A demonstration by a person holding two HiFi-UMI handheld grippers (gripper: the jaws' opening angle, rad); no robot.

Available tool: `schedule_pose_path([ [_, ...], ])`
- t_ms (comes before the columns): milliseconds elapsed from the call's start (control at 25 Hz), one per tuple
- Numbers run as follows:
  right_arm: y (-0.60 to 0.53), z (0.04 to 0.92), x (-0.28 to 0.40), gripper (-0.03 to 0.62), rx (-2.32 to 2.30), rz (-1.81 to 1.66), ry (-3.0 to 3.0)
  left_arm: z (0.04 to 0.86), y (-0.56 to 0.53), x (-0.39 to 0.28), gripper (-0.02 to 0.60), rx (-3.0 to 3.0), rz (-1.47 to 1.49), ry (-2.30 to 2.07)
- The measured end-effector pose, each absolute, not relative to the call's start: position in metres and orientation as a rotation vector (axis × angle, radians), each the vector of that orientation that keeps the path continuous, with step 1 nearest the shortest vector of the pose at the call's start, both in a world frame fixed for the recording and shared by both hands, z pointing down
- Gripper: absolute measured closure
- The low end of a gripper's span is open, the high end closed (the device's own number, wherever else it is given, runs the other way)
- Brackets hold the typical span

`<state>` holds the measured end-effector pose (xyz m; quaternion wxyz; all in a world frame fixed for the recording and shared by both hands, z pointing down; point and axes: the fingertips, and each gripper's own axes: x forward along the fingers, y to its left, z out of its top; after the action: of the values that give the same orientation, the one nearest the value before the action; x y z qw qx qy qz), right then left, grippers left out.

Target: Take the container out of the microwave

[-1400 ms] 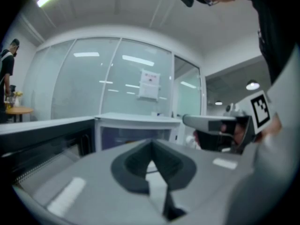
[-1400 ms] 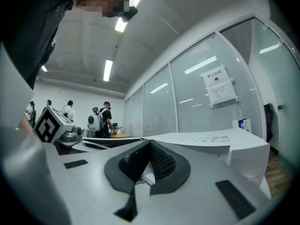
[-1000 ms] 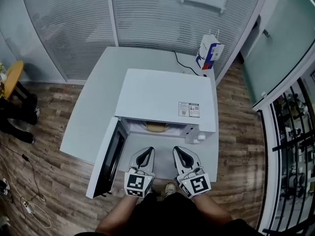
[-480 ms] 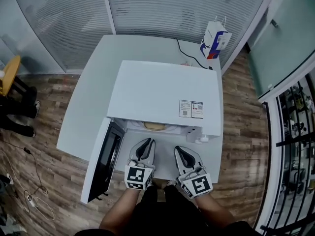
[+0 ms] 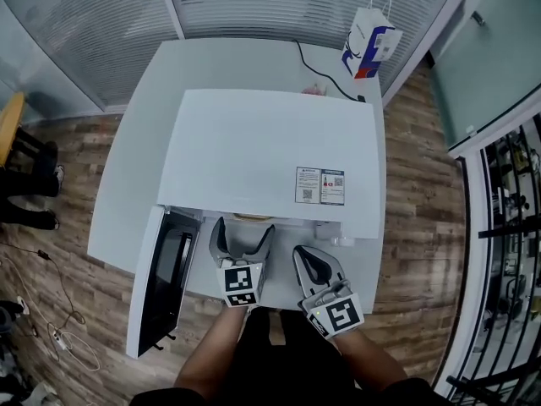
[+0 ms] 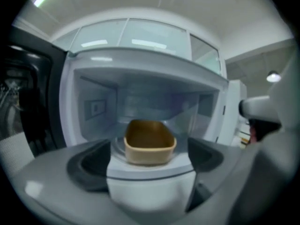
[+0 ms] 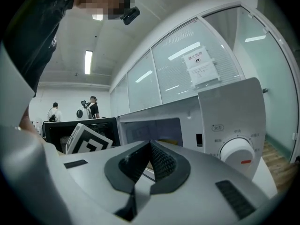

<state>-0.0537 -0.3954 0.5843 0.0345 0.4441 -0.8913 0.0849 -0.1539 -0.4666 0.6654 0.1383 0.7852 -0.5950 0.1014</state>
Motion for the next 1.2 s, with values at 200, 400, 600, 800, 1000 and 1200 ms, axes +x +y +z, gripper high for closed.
schedule_pose_path([
  [200,-0.399,0.596,-0.046,0.595,1.355,0.286,-2.725,0.686,-0.491,-0.148,0.069,2.229,0.356,-1.737],
  [400,-0.402,0.605,-0.039,0.595,1.337,0.319,-2.721,0.698,-0.505,-0.143,0.071,2.227,0.407,-1.768],
  [600,-0.405,0.606,-0.036,0.595,1.313,0.333,-2.734,0.705,-0.509,-0.148,0.096,2.201,0.422,-1.798],
  [800,-0.406,0.607,-0.039,0.595,1.280,0.335,-2.740,0.702,-0.506,-0.151,0.136,2.208,0.423,-1.816],
  [1000,-0.404,0.603,-0.044,0.595,1.266,0.325,-2.748,0.694,-0.497,-0.153,0.143,2.192,0.377,-1.820],
  [1200,-0.401,0.599,-0.045,0.595,1.280,0.305,-2.749,0.686,-0.481,-0.154,0.144,2.200,0.345,-1.809],
])
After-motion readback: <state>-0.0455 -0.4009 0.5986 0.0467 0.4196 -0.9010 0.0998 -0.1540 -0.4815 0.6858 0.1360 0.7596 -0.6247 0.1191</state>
